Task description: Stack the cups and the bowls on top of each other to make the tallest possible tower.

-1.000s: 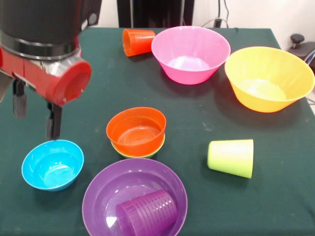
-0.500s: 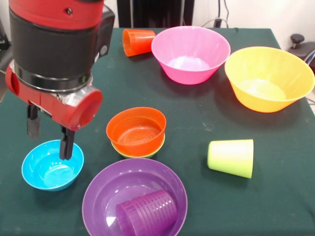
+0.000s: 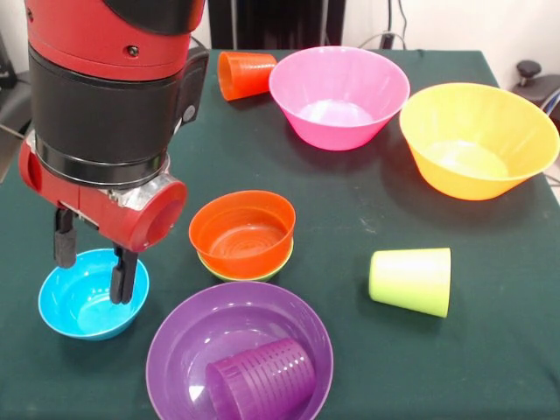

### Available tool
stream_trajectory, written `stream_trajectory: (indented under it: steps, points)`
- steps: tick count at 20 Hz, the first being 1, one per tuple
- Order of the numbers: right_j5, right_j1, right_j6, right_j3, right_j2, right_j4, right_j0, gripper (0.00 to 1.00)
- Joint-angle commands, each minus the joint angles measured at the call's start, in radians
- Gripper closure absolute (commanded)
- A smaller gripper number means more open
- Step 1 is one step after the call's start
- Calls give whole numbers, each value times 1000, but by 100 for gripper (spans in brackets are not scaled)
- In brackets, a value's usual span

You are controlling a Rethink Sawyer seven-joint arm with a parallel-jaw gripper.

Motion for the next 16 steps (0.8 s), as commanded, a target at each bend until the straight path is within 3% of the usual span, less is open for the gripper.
stream_trajectory:
  steps: [1,16]
  points:
    - [-82,8,-229,115,132,-35,11,0]
    - [-125,43,-172,100,131,-29,25,0]
